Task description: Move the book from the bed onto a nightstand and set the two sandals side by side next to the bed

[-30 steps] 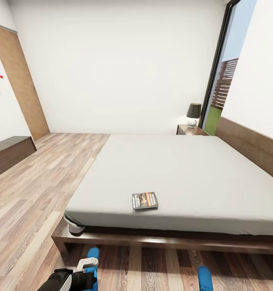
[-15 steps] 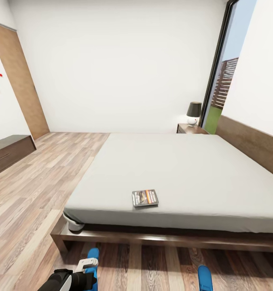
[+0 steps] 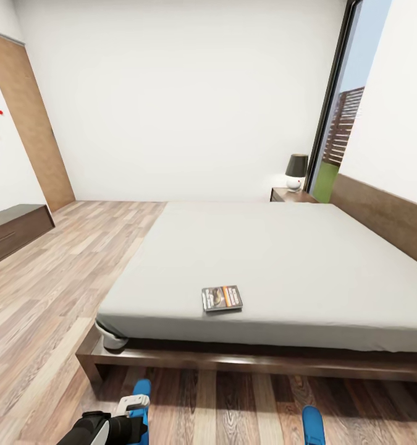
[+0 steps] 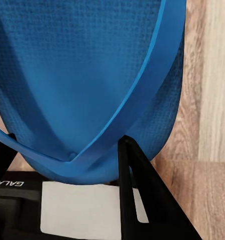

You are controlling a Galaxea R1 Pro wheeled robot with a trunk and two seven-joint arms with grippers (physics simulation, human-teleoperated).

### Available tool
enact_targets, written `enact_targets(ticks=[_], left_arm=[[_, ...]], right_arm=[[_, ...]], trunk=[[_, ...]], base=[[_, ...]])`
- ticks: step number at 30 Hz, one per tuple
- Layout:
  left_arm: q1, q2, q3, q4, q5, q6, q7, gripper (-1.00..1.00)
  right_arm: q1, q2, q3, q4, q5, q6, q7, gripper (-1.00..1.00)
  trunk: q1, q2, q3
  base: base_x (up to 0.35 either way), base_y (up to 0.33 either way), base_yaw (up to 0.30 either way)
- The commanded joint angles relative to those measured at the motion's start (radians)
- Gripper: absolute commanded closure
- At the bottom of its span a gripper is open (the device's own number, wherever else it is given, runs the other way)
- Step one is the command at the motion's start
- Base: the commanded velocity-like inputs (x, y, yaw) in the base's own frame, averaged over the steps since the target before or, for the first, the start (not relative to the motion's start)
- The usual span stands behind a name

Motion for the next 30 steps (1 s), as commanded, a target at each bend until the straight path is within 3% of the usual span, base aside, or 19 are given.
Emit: enact_targets(ticks=[1, 9, 12, 14, 16, 17, 19, 22, 24, 26, 30], left_arm=[[0.000, 0.001, -0.006, -0.001, 0.010, 0.005, 0.002, 1.00], [0.000, 0.001, -0.006, -0.002, 0.010, 0.006, 0.002, 1.00], [0.000, 0.001, -0.005, -0.003, 0.010, 0.007, 0.004, 1.00], [0.000, 0.001, -0.004, -0.005, 0.009, 0.011, 0.008, 1.00], [-0.002, 0.002, -0.003, -0.008, 0.009, 0.015, 0.049, 1.00], [-0.005, 0.003, -0.003, -0.007, 0.010, 0.017, 0.118, 1.00], [-0.025, 0.022, -0.003, -0.005, 0.012, 0.019, 0.165, 1.00], [-0.039, 0.050, -0.003, 0.027, 0.012, 0.017, 0.179, 1.00], [-0.041, 0.082, -0.002, 0.034, 0.012, 0.016, 0.180, 1.00], [-0.042, 0.104, -0.001, 0.034, 0.012, 0.016, 0.180, 1.00], [-0.043, 0.109, -0.003, 0.032, 0.011, 0.016, 0.182, 1.00]], right_arm=[[-0.001, 0.000, 0.007, 0.002, -0.012, 0.004, 0.005, 1.00], [-0.001, 0.000, 0.001, 0.001, -0.012, 0.005, 0.003, 1.00], [-0.001, -0.007, -0.006, -0.013, -0.011, 0.017, 0.004, 1.00], [-0.002, -0.018, -0.009, -0.056, -0.011, 0.039, 0.004, 1.00], [-0.003, -0.032, -0.010, -0.100, -0.010, 0.104, 0.003, 1.00], [-0.004, -0.050, -0.010, -0.123, -0.010, 0.153, 0.004, 1.00], [-0.004, -0.076, -0.011, -0.161, -0.010, 0.195, 0.004, 1.00], [-0.005, -0.171, -0.011, -0.231, -0.012, 0.283, 0.009, 1.00], [-0.005, -0.222, -0.010, -0.241, -0.013, 0.308, 0.013, 1.00], [-0.005, -0.246, -0.009, -0.243, -0.014, 0.314, 0.015, 1.00], [-0.005, -0.284, -0.009, -0.246, -0.016, 0.317, 0.017, 1.00]], trunk=[[0.004, -0.008, -0.004], [0.035, -0.064, -0.029], [0.035, -0.064, -0.029], [0.035, -0.064, -0.029], [0.035, -0.064, -0.029], [0.035, -0.064, -0.029], [0.035, -0.064, -0.029], [0.035, -0.064, -0.029], [0.035, -0.064, -0.029], [0.035, -0.064, -0.029], [0.038, -0.071, -0.032]], base=[[0.000, 0.000, 0.000], [0.000, 0.000, 0.000], [0.000, 0.000, 0.000], [0.000, 0.000, 0.000], [0.000, 0.000, 0.000], [0.000, 0.000, 0.000], [0.000, 0.000, 0.000], [0.000, 0.000, 0.000], [0.000, 0.000, 0.000], [0.000, 0.000, 0.000], [0.000, 0.000, 0.000]])
